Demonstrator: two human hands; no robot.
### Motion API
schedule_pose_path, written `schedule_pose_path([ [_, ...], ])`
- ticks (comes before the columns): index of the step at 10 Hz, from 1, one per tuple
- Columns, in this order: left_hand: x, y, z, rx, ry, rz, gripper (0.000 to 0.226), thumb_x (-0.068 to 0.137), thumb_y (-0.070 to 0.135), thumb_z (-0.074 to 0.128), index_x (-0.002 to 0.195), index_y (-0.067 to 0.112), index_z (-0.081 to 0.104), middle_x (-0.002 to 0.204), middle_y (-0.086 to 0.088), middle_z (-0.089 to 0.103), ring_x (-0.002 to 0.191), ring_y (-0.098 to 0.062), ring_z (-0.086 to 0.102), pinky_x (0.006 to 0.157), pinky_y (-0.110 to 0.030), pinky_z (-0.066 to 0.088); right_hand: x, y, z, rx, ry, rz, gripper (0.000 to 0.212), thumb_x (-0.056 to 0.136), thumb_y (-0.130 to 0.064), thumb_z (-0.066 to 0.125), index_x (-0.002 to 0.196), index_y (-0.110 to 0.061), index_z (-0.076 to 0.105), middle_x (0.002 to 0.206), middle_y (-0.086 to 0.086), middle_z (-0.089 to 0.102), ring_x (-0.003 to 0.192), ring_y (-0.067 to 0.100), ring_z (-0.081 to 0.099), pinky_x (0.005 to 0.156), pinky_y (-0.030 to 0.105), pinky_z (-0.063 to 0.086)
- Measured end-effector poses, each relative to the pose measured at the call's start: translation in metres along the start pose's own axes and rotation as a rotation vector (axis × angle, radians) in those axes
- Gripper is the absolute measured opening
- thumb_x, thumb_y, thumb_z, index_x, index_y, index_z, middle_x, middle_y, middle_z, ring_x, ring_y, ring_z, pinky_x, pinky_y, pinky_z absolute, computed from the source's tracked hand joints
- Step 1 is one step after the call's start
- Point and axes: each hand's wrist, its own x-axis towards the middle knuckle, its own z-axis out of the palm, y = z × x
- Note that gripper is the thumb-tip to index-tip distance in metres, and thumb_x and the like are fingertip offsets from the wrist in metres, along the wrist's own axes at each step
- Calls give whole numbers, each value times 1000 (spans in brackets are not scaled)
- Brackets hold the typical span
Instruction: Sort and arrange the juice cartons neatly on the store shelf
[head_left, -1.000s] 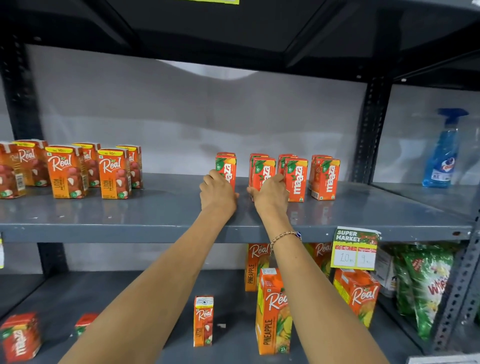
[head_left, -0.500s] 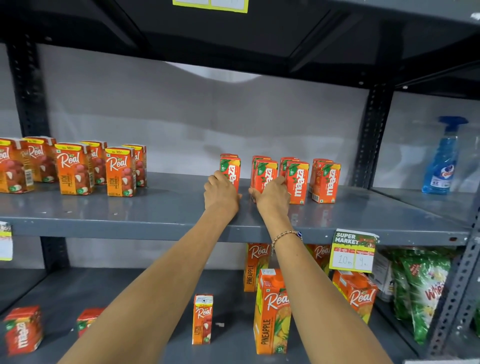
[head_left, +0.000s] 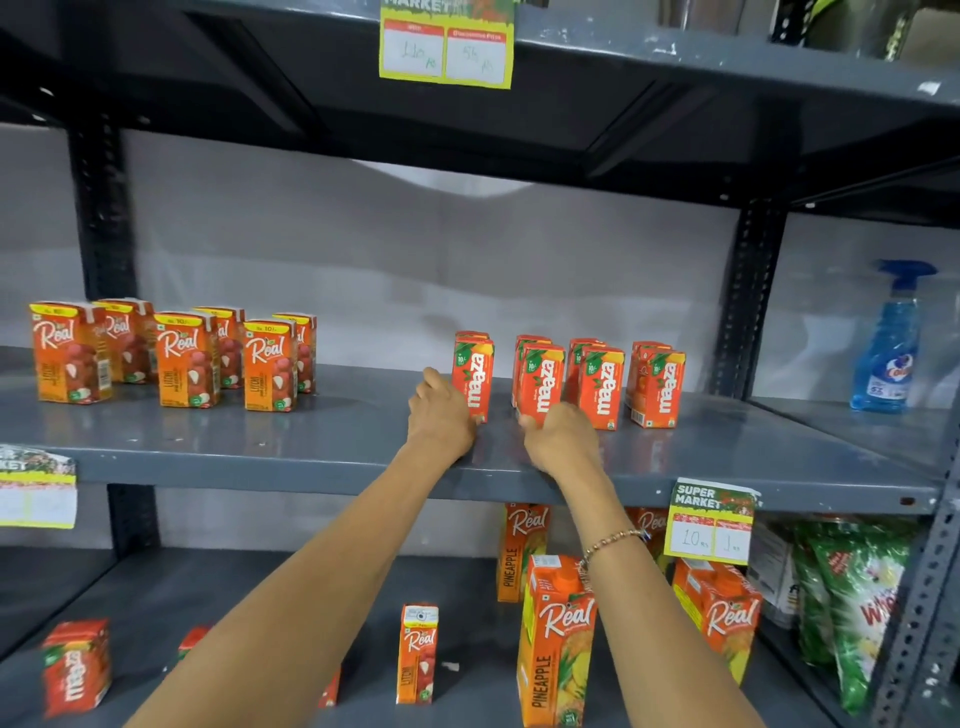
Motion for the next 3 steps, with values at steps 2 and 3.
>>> schedule_pose_path([
  [2, -17, -34, -56, 160, 165, 122, 34, 96, 17, 46, 119, -7, 53, 120, -24, 57, 111, -38, 54, 89, -39, 42, -29, -15, -2, 47, 250, -83, 28, 94, -25, 52, 113, -6, 62, 114, 9, 66, 103, 25, 65, 83, 32, 54],
  [3, -20, -53, -84, 14, 383, 178, 34, 98, 15, 40, 116, -4, 61, 110, -26, 64, 101, -40, 59, 84, -41, 45, -38, -35, 0, 112, 435, -218, 26, 96, -23, 48, 109, -7, 65, 112, 9, 67, 101, 21, 64, 83, 29, 54],
])
